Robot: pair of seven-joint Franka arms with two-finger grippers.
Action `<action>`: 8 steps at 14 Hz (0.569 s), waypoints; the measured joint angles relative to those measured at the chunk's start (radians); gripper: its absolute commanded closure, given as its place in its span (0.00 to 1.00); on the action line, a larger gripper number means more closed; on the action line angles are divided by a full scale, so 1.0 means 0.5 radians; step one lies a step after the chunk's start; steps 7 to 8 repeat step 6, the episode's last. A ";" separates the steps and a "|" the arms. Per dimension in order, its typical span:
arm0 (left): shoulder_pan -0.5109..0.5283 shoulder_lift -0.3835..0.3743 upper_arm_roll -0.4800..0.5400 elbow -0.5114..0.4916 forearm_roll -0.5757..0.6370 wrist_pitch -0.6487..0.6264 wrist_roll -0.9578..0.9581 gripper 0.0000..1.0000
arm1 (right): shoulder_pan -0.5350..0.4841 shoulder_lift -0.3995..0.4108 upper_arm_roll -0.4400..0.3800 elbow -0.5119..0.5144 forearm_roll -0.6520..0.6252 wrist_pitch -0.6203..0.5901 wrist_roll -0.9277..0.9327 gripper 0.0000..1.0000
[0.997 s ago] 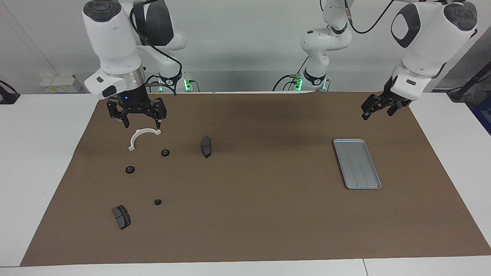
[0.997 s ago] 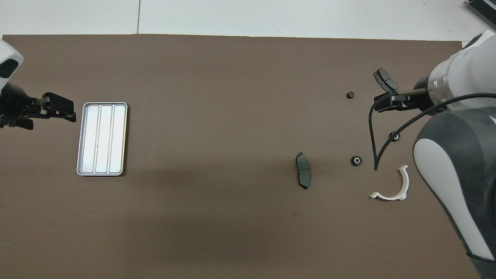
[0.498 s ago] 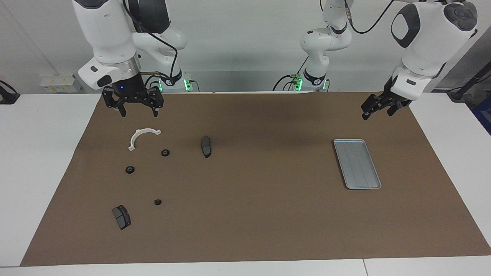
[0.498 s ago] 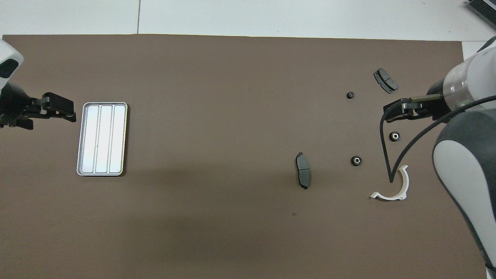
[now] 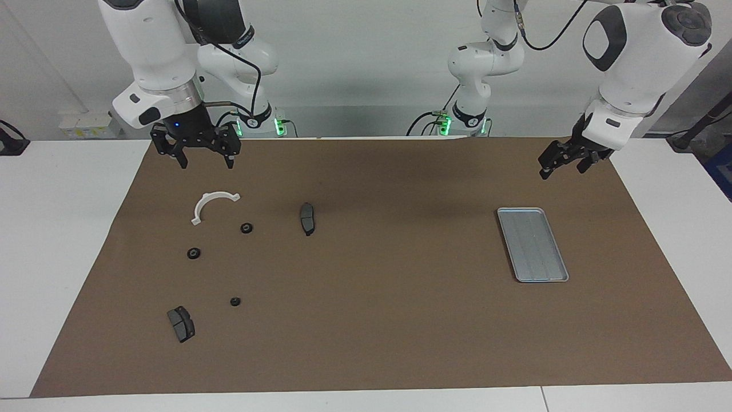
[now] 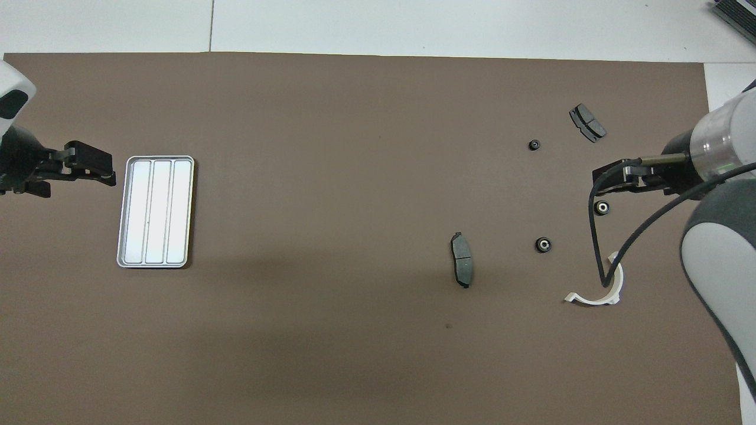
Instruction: Place bearing gear from tray to pile
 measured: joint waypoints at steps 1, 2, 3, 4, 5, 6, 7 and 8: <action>0.000 0.000 0.000 0.000 0.000 0.000 0.000 0.00 | 0.000 -0.004 0.000 -0.006 0.000 0.017 0.000 0.00; 0.000 0.000 0.000 0.000 0.000 0.000 0.000 0.00 | 0.000 -0.005 0.000 -0.010 0.000 0.032 0.000 0.00; 0.000 0.000 0.000 0.000 0.000 0.000 0.000 0.00 | 0.000 -0.006 0.000 -0.012 0.000 0.043 0.000 0.00; 0.000 0.000 0.000 0.000 0.000 0.000 0.000 0.00 | 0.000 -0.006 0.000 -0.013 0.000 0.053 0.000 0.00; 0.000 0.000 0.000 0.000 0.000 0.000 0.000 0.00 | 0.000 -0.006 0.000 -0.013 0.000 0.061 0.000 0.00; 0.000 0.000 0.000 0.000 0.000 0.000 0.000 0.00 | 0.000 -0.006 0.000 -0.014 0.000 0.065 0.000 0.00; 0.000 0.000 0.000 0.000 0.000 0.000 0.000 0.00 | 0.000 -0.006 0.000 -0.014 0.000 0.065 0.000 0.00; 0.000 0.000 0.000 0.000 0.000 0.000 0.000 0.00 | 0.000 -0.006 0.000 -0.014 0.000 0.065 0.000 0.00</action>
